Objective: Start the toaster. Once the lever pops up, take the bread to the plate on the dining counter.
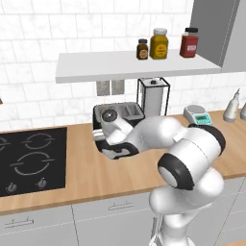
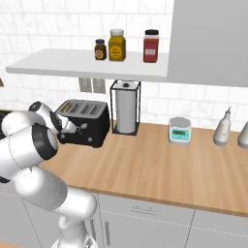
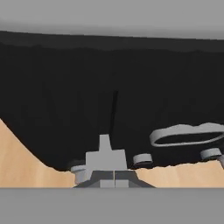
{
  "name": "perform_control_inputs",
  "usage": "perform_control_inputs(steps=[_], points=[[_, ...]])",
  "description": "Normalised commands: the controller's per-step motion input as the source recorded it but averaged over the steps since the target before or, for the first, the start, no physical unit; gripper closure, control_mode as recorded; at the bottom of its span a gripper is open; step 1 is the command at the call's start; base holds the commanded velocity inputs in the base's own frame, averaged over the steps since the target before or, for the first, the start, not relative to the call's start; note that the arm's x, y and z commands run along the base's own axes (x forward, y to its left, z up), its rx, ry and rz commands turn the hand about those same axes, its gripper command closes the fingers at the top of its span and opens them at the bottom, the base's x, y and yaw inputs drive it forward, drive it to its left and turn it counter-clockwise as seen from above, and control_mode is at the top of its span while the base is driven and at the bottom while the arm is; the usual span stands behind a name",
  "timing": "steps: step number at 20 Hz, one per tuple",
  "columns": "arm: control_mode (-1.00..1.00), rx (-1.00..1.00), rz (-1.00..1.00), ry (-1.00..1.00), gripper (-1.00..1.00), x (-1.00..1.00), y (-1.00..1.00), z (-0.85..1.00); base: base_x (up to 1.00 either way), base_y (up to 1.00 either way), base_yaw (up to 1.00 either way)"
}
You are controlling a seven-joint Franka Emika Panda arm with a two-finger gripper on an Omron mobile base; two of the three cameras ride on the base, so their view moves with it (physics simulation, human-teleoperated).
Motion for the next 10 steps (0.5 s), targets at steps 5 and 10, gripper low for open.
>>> perform_control_inputs(steps=[5,10], points=[[-1.00,-0.06,0.00,-0.08,1.00,0.00,0.03,-0.53,0.00,0.00,0.00],[-1.00,0.05,-0.01,-0.02,1.00,-0.14,0.00,0.59,0.00,0.00,0.00]])
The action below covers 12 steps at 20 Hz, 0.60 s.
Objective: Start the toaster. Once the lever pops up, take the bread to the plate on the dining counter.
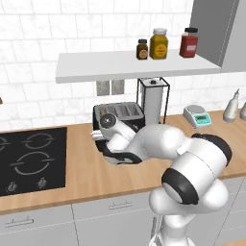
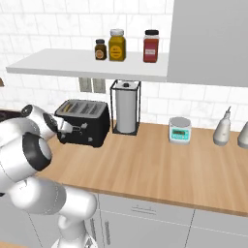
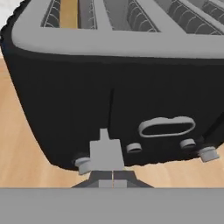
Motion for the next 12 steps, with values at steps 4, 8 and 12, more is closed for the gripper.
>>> perform_control_inputs(steps=[4,8,12], points=[[-1.00,0.05,-0.06,0.00,1.00,-0.07,0.00,1.00,0.00,0.00,0.00],[-1.00,0.00,-0.04,0.00,1.00,0.00,0.11,0.90,0.00,0.00,0.00],[-1.00,-0.09,-0.03,-0.02,1.00,0.00,0.29,0.36,0.00,0.00,0.00]])
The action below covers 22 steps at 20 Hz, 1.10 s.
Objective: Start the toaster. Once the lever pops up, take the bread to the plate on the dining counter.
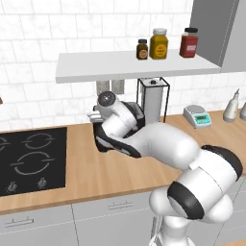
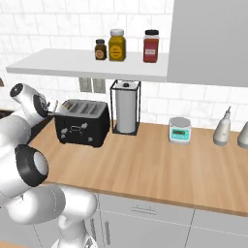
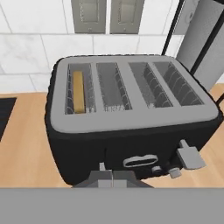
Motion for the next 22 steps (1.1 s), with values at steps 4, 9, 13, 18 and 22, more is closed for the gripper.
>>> perform_control_inputs(steps=[4,9,13,18,22], points=[[-1.00,-0.14,0.00,0.00,1.00,0.11,0.32,0.06,0.00,0.00,0.00],[-1.00,-0.12,0.00,-0.03,1.00,0.34,0.06,0.00,0.00,0.00,0.00],[-1.00,-0.07,0.00,-0.07,1.00,0.25,0.00,0.00,0.00,0.00,0.00],[-1.00,0.00,0.00,-0.17,-1.00,0.13,0.00,0.00,0.00,0.00,0.00],[-1.00,0.00,0.00,-0.18,-1.00,0.12,0.00,0.00,0.00,0.00,0.00]])
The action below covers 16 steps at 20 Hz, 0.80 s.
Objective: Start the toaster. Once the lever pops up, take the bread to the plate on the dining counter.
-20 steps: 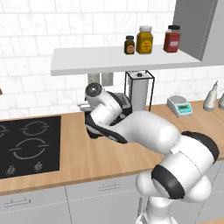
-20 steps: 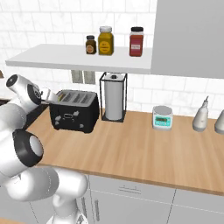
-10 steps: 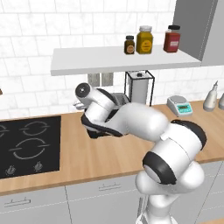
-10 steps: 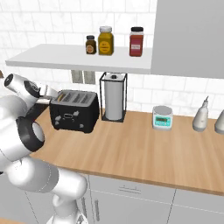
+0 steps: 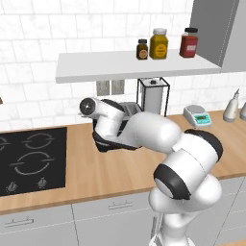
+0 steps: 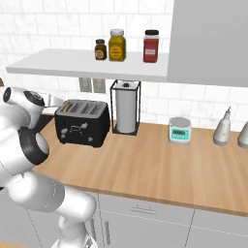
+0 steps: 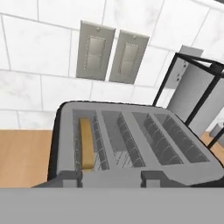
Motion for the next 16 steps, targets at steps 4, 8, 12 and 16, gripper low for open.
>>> perform_control_inputs(steps=[4,8,12,16], points=[[-1.00,0.00,0.00,-0.10,-1.00,0.22,-0.04,0.00,0.00,0.00,0.00],[-1.00,0.00,0.00,0.00,-1.00,0.21,0.00,0.00,0.00,0.00,0.00],[-1.00,0.00,0.00,0.05,-1.00,0.07,0.00,0.09,0.00,0.00,0.00],[-1.00,0.00,0.00,0.14,-1.00,0.02,0.00,0.17,0.00,0.00,0.00]])
